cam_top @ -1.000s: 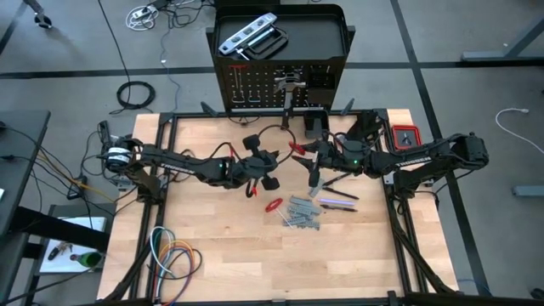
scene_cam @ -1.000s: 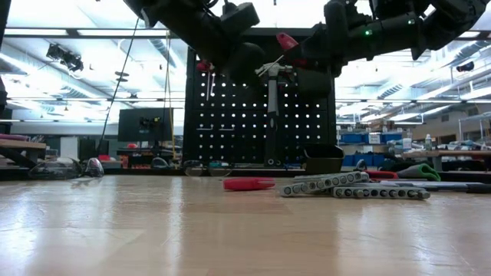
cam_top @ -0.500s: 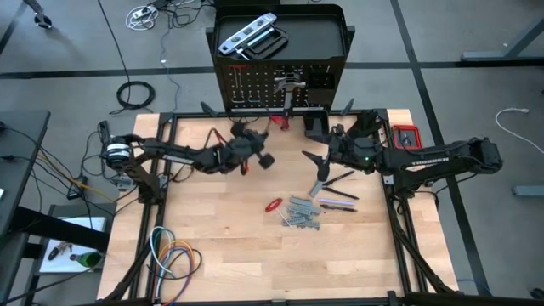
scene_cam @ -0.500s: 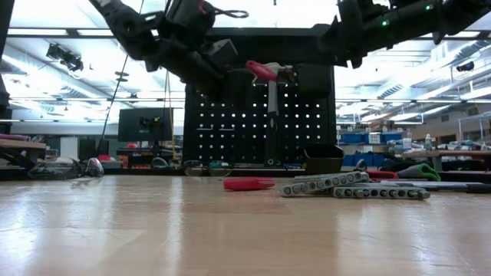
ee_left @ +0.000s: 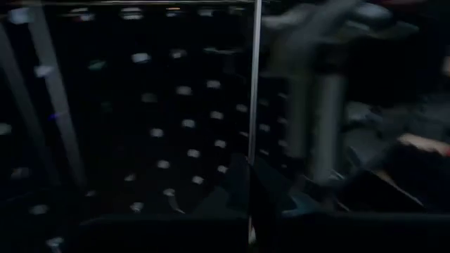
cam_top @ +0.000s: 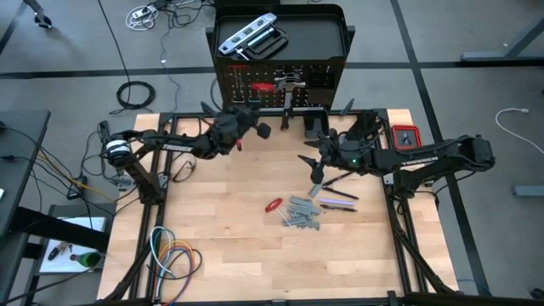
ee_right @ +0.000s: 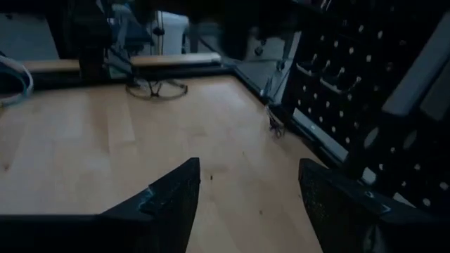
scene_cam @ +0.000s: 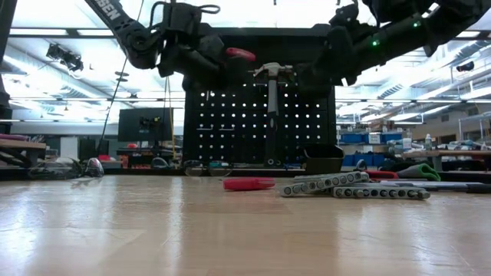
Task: Hang tools onto peg board
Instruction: Hang the top allen wrench onto the peg board
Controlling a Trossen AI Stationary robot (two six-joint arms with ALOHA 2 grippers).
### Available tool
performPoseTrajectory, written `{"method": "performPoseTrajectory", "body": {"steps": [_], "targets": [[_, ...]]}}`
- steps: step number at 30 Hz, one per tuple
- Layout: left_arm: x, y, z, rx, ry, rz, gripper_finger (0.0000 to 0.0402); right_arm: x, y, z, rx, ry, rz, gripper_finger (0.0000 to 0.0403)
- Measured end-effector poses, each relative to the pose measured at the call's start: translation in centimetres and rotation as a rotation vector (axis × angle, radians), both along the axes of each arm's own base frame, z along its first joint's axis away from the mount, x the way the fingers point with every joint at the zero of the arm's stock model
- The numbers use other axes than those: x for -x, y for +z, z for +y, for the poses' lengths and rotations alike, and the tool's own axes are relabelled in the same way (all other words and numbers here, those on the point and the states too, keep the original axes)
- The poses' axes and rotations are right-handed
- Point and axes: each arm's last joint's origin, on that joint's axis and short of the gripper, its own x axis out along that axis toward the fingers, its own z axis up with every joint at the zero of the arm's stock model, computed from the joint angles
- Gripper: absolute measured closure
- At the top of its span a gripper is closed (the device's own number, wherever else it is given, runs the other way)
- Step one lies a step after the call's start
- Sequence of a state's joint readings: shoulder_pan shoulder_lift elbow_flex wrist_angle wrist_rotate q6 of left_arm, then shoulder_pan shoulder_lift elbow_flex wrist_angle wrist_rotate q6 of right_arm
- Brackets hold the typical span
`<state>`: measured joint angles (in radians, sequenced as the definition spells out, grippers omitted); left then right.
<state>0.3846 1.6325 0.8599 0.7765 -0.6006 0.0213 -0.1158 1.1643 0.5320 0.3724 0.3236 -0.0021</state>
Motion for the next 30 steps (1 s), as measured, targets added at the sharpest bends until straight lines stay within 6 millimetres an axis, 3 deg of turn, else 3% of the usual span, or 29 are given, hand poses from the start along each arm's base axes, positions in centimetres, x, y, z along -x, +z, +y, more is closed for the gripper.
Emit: {"method": "performPoseTrajectory", "body": {"steps": [5, 11, 21, 30], "targets": [[0.1, 1.5, 2.4, 0.039, 0.05, -0.07, 0.0401, -0.3, 0.2, 0.1, -0.002, 0.021, -0.038, 0.0158], [-0.9, 3.7, 3.2, 0.03, 0.112, -0.107, 0.0401, -0.4, 0.4, 0.1, -0.002, 0.039, -0.066, 0.0159], [-2.9, 2.6, 5.4, 0.09, 0.173, -0.113, 0.0401, -0.4, 0.5, 0.2, -0.005, 0.067, -0.079, 0.0161], [-2.6, 2.2, 7.1, 0.111, 0.17, -0.13, 0.04, -0.5, 0.5, 0.4, 0.009, 0.076, -0.071, 0.0164]]}}
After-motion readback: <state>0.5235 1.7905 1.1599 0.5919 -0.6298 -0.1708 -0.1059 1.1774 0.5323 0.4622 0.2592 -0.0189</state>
